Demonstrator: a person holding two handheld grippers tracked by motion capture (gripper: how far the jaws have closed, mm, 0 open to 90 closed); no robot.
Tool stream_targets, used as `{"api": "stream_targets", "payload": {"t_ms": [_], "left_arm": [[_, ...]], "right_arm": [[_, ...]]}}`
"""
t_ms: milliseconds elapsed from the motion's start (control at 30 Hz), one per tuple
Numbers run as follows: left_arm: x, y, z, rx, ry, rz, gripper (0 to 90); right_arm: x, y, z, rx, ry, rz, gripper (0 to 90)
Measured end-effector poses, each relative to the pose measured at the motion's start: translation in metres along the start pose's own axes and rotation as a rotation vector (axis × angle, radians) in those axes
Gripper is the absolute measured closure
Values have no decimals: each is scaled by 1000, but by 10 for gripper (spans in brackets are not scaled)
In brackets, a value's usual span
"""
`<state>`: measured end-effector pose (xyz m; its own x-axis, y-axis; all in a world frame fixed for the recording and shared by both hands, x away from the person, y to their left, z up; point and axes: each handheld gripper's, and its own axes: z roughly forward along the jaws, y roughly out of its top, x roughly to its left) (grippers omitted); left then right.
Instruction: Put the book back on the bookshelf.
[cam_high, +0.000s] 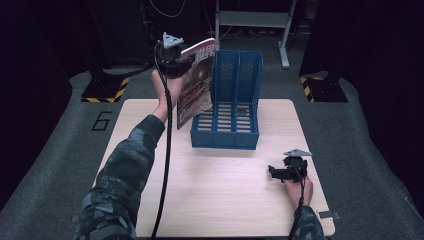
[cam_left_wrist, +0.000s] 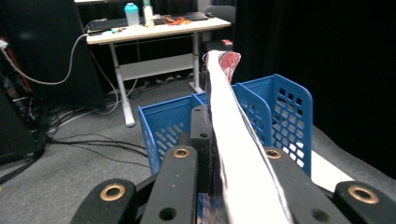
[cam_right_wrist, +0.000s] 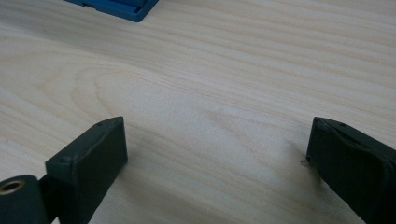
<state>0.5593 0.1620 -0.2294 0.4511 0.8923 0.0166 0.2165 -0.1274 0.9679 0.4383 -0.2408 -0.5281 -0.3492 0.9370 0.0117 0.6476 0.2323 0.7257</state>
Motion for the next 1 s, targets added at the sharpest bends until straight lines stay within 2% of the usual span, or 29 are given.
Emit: {"api": "stream_targets", "payload": {"t_ms": [233, 433, 467, 733, 800, 900, 1000], "left_arm": [[-1, -3, 12, -10, 37, -19, 837], [-6, -7, 26, -29, 51, -25, 837], [-7, -8, 27, -38, 49, -39, 837], [-12, -12, 35, -60, 73, -50, 837], [-13, -15, 39, -73, 84, -68, 837], [-14, -17, 41, -74, 89, -62, 837], [-14, -20, 45, -80, 96, -78, 837]], "right_arm": [[0, 0, 0, -1, 0, 0, 48], [0, 0, 0, -1, 0, 1, 49], [0, 0, 0, -1, 0, 1, 50], [0, 0, 0, -2, 1, -1, 52], [0, 0, 0, -2, 2, -1, 53], [0, 0, 0, -3, 2, 0, 54], [0, 0, 0, -3, 2, -1, 56]]}}
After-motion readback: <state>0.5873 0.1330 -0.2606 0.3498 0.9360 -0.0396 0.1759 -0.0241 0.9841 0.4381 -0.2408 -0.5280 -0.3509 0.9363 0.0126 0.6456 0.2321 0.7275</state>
